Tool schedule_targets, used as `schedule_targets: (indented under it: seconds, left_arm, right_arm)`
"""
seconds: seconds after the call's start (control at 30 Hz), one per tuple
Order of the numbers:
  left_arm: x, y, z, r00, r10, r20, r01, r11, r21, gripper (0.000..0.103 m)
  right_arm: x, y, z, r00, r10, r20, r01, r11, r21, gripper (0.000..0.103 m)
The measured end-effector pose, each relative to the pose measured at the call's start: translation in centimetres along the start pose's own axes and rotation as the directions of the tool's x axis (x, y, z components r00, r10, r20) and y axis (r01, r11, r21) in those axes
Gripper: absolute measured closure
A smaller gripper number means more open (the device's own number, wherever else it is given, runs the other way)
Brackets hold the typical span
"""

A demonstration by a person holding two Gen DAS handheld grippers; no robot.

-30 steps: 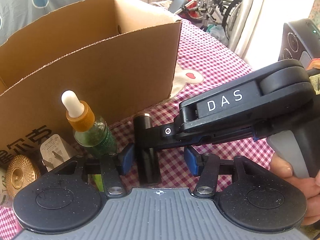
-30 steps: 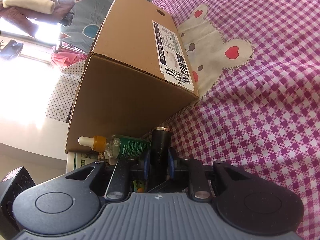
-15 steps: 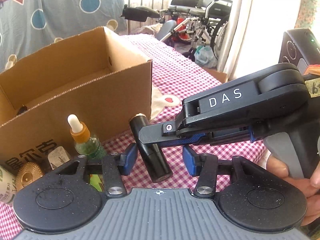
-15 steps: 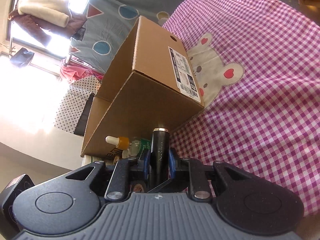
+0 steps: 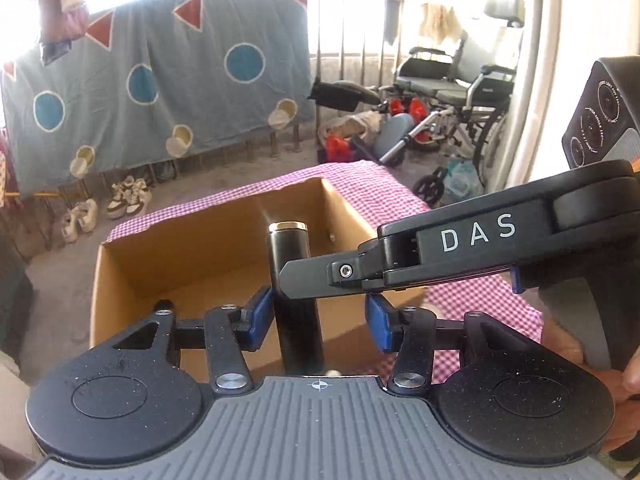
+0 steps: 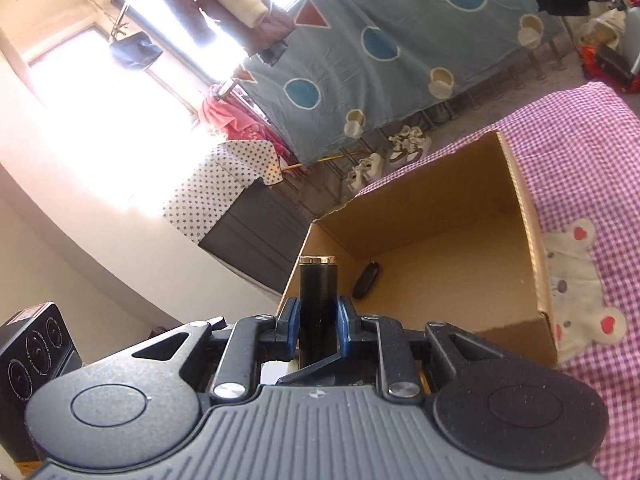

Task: Organize rigid objects
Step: 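Carry the black cylinder into the box and open the left tool, then lower the left tool onto the green glue stick and close on it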

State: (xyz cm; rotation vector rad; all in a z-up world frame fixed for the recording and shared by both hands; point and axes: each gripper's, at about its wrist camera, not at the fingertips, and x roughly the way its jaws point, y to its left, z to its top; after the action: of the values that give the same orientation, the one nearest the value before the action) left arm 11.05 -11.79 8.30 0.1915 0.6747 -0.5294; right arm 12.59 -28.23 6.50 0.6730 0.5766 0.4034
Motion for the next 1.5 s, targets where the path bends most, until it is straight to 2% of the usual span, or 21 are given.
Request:
schedule_targets:
  seconds: [0.13,0.23,0.3,0.43,0.53,0.6,0.7,0.83,0.93,1.1,1.2,1.3,1.37,1.5]
  left_arm:
    - [3.9,5.5,0.8,0.989,-0.003,-0.145,-0.013,0.994,-0.108,0.054]
    - [7.9,9.8,-0.1,0.956,-0.047,-0.29,-0.015,0.978,-0.207,0.055]
    - [9.9,11.9,-0.9,0.931,-0.068,-0.359,-0.029,0.966,-0.257,0.056]
    - [12.2,13.9,-1.8,0.893,-0.116,-0.434,-0.033,0.947,-0.321,0.059]
    - [12.8,14.2,-2.0,0.882,-0.085,-0.464,-0.079,0.943,-0.324,0.06]
    - [12.8,14.6,-1.8,0.888,-0.071,-0.455,-0.093,0.94,-0.328,0.06]
    - [11.9,14.7,-1.4,0.904,-0.062,-0.423,-0.089,0.94,-0.329,0.059]
    - [9.9,14.0,-0.9,0.925,-0.036,-0.378,-0.087,0.949,-0.303,0.058]
    - [7.9,13.3,-0.5,0.944,-0.041,-0.328,-0.062,0.952,-0.299,0.057]
    - [4.0,11.3,-0.1,0.972,-0.071,-0.223,0.008,0.962,-0.271,0.054]
    - [1.6,10.1,-0.9,0.982,-0.103,-0.16,0.059,0.964,-0.259,0.051]
    - [0.0,9.4,-2.5,0.984,-0.136,-0.113,0.101,0.957,-0.271,0.05]
    - [-0.8,8.5,-3.9,0.985,-0.145,-0.097,0.113,0.955,-0.275,0.049]
    - [-0.7,6.7,-7.1,0.98,-0.165,-0.114,0.128,0.952,-0.277,0.049]
  right_arm:
    - [7.0,-0.5,3.0,0.987,0.011,-0.158,-0.003,0.999,0.047,0.081]
    - [12.3,-1.7,4.0,0.957,0.005,-0.291,0.027,0.994,0.104,0.082]
    - [15.6,-2.4,4.1,0.93,-0.008,-0.369,0.06,0.99,0.13,0.082]
    - [20.0,-3.2,4.0,0.885,-0.036,-0.465,0.116,0.983,0.143,0.083]
    - [22.0,-3.4,4.2,0.866,-0.054,-0.497,0.145,0.979,0.146,0.083]
    - [22.3,-3.4,4.4,0.868,-0.048,-0.495,0.14,0.979,0.149,0.083]
    - [21.4,-3.1,4.8,0.882,-0.032,-0.47,0.118,0.981,0.153,0.082]
    - [18.3,-3.1,5.7,0.906,-0.037,-0.423,0.111,0.982,0.151,0.082]
    - [14.8,-3.0,6.2,0.928,-0.023,-0.373,0.088,0.984,0.158,0.082]
    - [6.6,-2.0,5.7,0.971,0.015,-0.238,0.019,0.99,0.139,0.082]
    - [0.6,-1.8,3.9,0.988,0.036,-0.152,-0.017,0.992,0.127,0.081]
    - [-3.7,-2.2,1.1,0.995,0.034,-0.095,-0.022,0.992,0.127,0.081]
    - [-5.7,-2.7,-1.1,0.997,0.016,-0.077,-0.006,0.991,0.131,0.081]
    - [-7.0,-4.1,-6.3,0.996,-0.053,-0.069,0.064,0.984,0.168,0.081]
